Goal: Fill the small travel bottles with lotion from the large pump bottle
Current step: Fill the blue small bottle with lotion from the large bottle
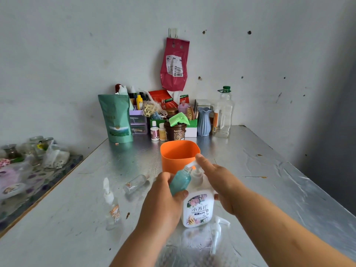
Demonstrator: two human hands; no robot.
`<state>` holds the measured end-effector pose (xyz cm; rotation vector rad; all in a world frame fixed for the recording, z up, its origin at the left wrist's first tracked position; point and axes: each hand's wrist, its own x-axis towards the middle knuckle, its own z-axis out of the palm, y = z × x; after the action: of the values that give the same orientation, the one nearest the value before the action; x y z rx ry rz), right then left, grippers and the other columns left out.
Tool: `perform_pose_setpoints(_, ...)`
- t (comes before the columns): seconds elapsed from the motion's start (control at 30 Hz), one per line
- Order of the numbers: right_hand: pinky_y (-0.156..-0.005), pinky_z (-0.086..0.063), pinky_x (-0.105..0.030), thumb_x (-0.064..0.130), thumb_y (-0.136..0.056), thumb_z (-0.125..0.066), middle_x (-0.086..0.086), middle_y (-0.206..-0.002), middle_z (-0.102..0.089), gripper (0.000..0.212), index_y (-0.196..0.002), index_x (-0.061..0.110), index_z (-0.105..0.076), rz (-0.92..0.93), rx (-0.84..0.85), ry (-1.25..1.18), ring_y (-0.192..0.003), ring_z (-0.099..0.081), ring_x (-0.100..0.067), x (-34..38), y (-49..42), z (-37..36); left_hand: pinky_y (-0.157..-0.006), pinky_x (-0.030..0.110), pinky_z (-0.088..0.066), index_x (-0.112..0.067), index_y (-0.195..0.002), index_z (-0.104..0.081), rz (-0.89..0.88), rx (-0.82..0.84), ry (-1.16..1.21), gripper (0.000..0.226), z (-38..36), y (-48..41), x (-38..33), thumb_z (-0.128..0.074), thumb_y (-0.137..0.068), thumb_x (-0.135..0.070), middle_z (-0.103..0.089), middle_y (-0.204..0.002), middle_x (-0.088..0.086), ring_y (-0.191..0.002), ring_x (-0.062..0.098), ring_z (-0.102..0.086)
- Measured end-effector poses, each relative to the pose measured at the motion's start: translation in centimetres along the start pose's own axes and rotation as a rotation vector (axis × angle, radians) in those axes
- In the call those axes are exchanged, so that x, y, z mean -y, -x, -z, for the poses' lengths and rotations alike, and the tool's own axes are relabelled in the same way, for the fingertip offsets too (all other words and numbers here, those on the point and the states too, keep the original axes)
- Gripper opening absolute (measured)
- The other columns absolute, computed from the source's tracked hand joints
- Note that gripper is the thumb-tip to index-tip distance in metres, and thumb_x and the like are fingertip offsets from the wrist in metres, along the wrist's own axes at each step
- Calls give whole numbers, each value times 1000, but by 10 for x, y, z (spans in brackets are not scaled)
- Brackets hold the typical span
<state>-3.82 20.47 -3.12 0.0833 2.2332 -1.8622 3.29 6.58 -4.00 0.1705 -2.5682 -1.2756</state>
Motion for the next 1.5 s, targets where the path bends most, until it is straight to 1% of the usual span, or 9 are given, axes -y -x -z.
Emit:
perform_pose_setpoints(0.13, -99, -48, -50, 74, -78, -54, -5, -106, -72, 67, -118, 20, -61, 13, 2, 23, -102, -66, -27, 2, -2, -1, -86, 26, -43, -40, -107, -41, -27, -3, -5, 34, -1, -2, 2, -67, -89, -28, -54, -110, -18, -99, 7, -53)
perform_pose_setpoints(0.4, -99, -48, -47, 69, -83, -52, -4, -106, -70, 58, -119, 23, -59, 51, -4, 59, -103, -65, -26, 2, -8, -2, -88, 29, -46, -30, -122, -55, -48, -20, -24, 34, -8, -9, 9, -66, -90, -28, -60, -117, -8, -106, 11, -57)
perform_pose_setpoints(0.67, -97, -50, -46, 60, -89, -52, -2, -101, -70, 35, -102, 28, -59, 72, -43, 38, -96, -66, -23, -7, -13, -1, -89, 34, -47, -30, -121, -54, -37, -12, -55, 32, -13, -11, 12, -64, -91, -29, -58, -116, -6, -106, 15, -57)
perform_pose_setpoints(0.83, -98, -49, -48, 72, -77, -52, -1, -98, -73, 57, -107, 25, -63, 87, -40, 69, -97, -67, -24, -5, -8, -4, -86, 32, -46, -29, -119, -55, -34, -11, -64, 29, -9, -8, 10, -63, -91, -31, -59, -114, -6, -105, 14, -57)
perform_pose_setpoints(1.0, -92, -51, -41, 85, -63, -45, -3, -99, -74, 82, -108, 19, -65, 80, -4, 52, -95, -68, -23, -4, 2, -3, -89, 35, -47, -28, -117, -55, -7, 24, -8, 27, -6, -6, 10, -63, -92, -31, -61, -113, -7, -103, 14, -59)
perform_pose_setpoints(1.17, -96, -51, -47, 85, -52, -43, -2, -99, -73, 77, -95, 25, -63, 73, 0, 45, -96, -69, -24, 0, 5, 0, -90, 33, -48, -29, -117, -57, 12, 59, 78, 26, -2, -6, 9, -63, -92, -27, -64, -112, -7, -102, 12, -61)
perform_pose_setpoints(1.27, -98, -49, -49, 96, -38, -43, -1, -102, -73, 98, -103, 25, -64, 72, -5, 57, -98, -68, -25, 0, 4, 0, -92, 34, -49, -29, -120, -58, 17, 85, 100, 28, 0, -5, 8, -63, -93, -28, -65, -112, -8, -103, 12, -62)
perform_pose_setpoints(1.43, -100, -47, -49, 97, -42, -45, -2, -107, -72, 103, -110, 22, -64, 65, -22, 46, -103, -65, -25, -1, 1, 0, -93, 36, -51, -28, -117, -59, 21, 101, 113, 24, 2, -6, 5, -62, -94, -26, -66, -111, -7, -101, 12, -63)
perform_pose_setpoints(1.5, -101, -47, -49, 92, -57, -48, -3, -108, -71, 92, -113, 21, -64, 61, -23, 39, -104, -65, -25, 0, 0, 0, -95, 37, -50, -27, -119, -59, 22, 102, 113, 25, 3, -7, 5, -61, -94, -26, -65, -114, -6, -104, 13, -62)
